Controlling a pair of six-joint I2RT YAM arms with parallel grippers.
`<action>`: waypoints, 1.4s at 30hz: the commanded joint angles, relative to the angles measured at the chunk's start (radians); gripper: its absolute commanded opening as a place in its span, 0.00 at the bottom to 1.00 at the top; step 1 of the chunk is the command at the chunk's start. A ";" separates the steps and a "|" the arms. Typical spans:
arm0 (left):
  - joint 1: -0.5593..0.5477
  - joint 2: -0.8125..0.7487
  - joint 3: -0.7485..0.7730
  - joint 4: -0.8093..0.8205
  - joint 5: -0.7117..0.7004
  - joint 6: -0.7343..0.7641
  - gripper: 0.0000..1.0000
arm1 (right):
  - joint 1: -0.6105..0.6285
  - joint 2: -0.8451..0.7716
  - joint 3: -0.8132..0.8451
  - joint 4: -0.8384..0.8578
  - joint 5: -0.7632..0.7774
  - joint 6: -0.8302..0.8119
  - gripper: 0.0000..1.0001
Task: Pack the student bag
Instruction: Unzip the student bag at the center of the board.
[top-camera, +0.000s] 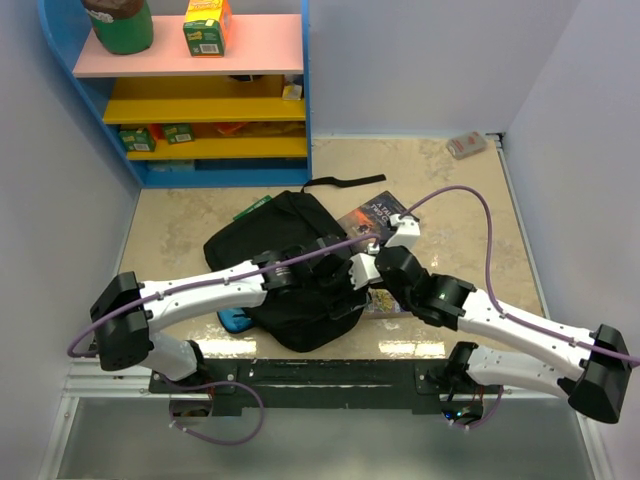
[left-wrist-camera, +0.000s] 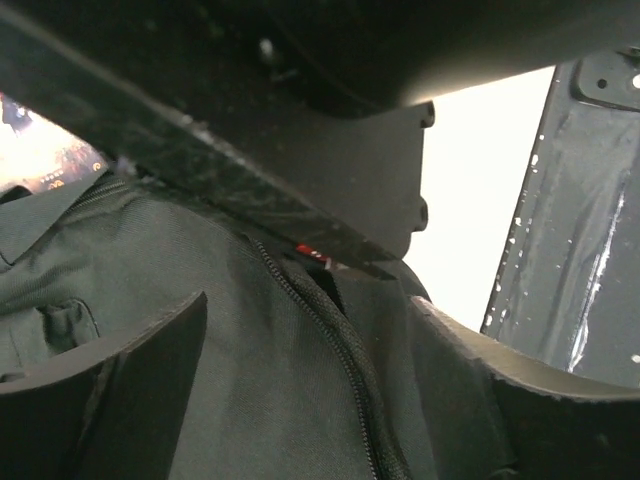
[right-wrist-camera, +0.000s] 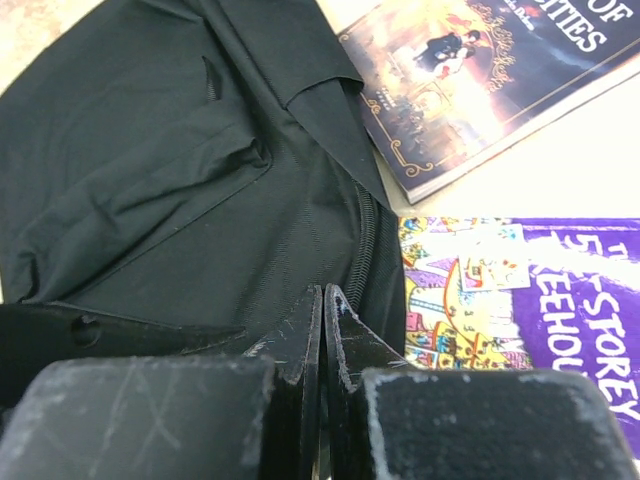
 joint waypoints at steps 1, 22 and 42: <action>-0.048 0.055 0.025 0.103 -0.049 0.026 0.79 | 0.025 0.003 0.029 0.066 -0.008 0.019 0.00; -0.088 -0.119 -0.078 -0.066 0.376 0.277 0.00 | -0.003 0.164 0.065 0.078 0.124 0.045 0.00; -0.076 -0.239 -0.052 -0.127 0.502 0.300 0.00 | -0.037 0.383 0.166 0.150 0.156 -0.017 0.00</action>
